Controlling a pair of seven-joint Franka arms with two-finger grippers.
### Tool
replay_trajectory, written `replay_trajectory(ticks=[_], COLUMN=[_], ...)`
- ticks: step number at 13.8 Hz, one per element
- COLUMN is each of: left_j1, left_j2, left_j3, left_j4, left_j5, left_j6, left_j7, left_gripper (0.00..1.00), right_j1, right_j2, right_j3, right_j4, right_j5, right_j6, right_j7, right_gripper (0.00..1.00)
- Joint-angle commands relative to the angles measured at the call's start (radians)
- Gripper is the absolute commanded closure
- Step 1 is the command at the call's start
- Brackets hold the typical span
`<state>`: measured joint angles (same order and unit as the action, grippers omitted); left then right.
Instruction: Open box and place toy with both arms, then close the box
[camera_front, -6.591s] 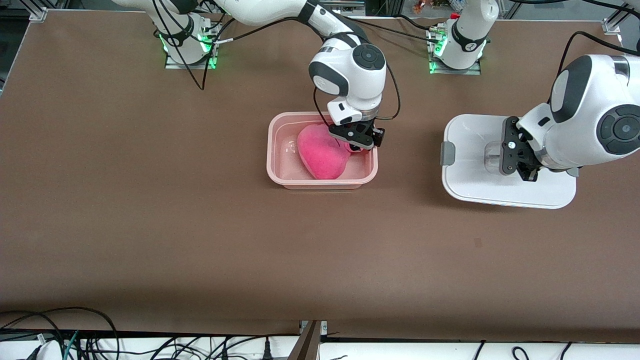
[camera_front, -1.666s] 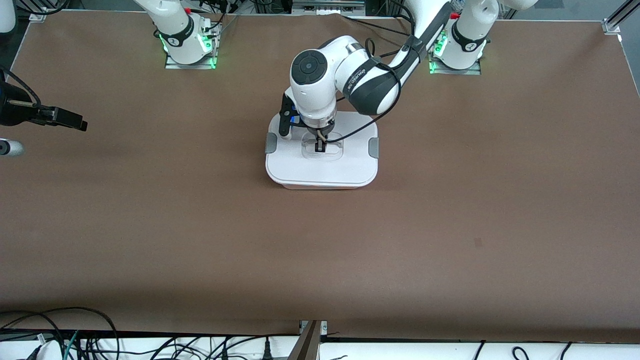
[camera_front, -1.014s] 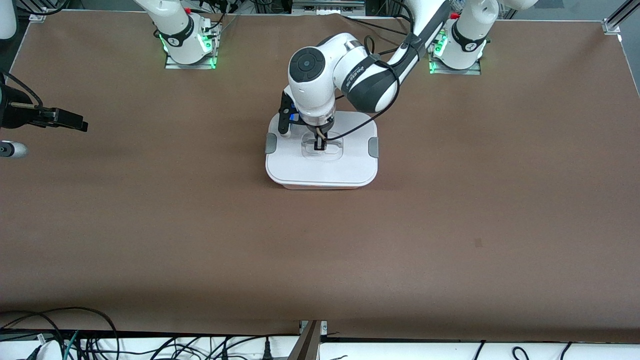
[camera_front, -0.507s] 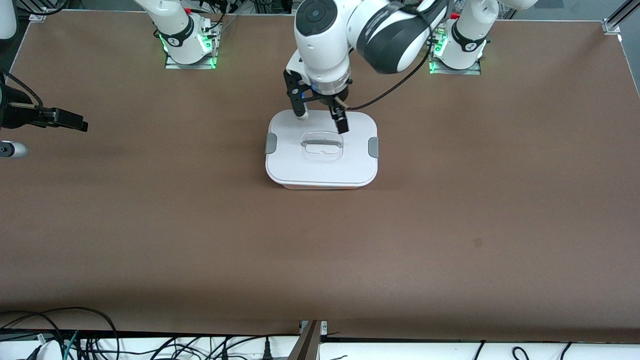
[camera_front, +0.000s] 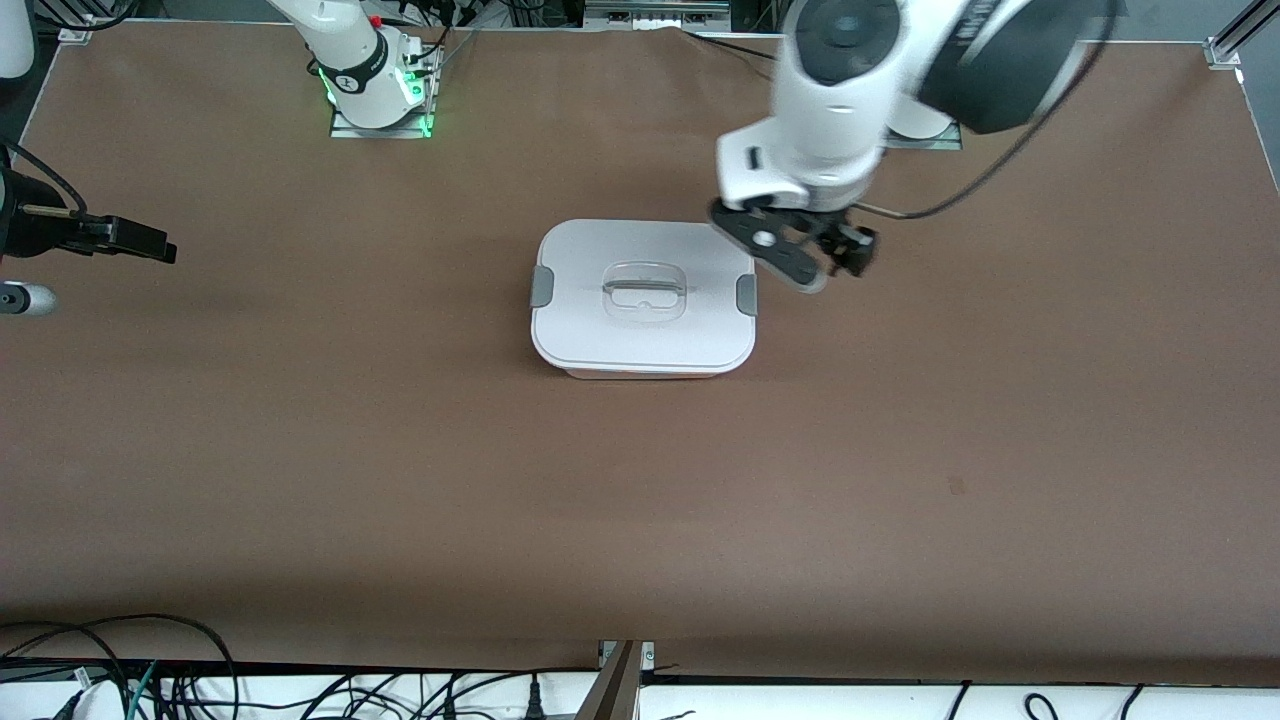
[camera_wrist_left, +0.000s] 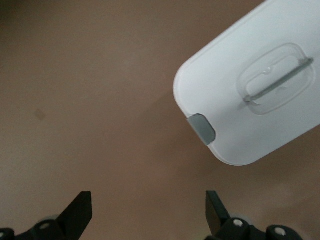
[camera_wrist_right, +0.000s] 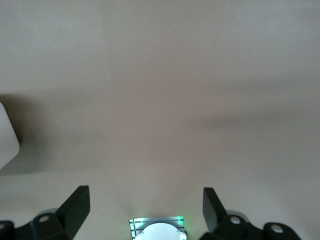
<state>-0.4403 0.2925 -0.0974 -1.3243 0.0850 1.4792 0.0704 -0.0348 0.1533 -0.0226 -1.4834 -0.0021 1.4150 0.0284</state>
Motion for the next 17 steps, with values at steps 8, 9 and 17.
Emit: replay_trajectory(ticks=[8,9,17], left_j1=[0.388,0.391,0.384], left_j2=[-0.326,-0.363,-0.383], left_j3=[0.019,0.028,0.039], left_j4=[-0.34,-0.395,-0.435], left_j5=[-0.108,-0.075,-0.037], left_j6=[0.228,0.242,0.233], left_j7=[-0.026,-0.033,-0.242], left_gripper=[0.0,0.0,0.0], right_j1=[0.0,-0.002,-0.002], right_j2=[-0.008,-0.008,-0.003], right_j3=[0.0,-0.002,-0.002], right_j4=[-0.005,-0.005,-0.005], right_j5=[0.007,0.007,0.007], right_j6=[0.005,0.005,0.007], right_j7=[-0.015,-0.015,-0.015], right_gripper=[0.0,0.0,0.0])
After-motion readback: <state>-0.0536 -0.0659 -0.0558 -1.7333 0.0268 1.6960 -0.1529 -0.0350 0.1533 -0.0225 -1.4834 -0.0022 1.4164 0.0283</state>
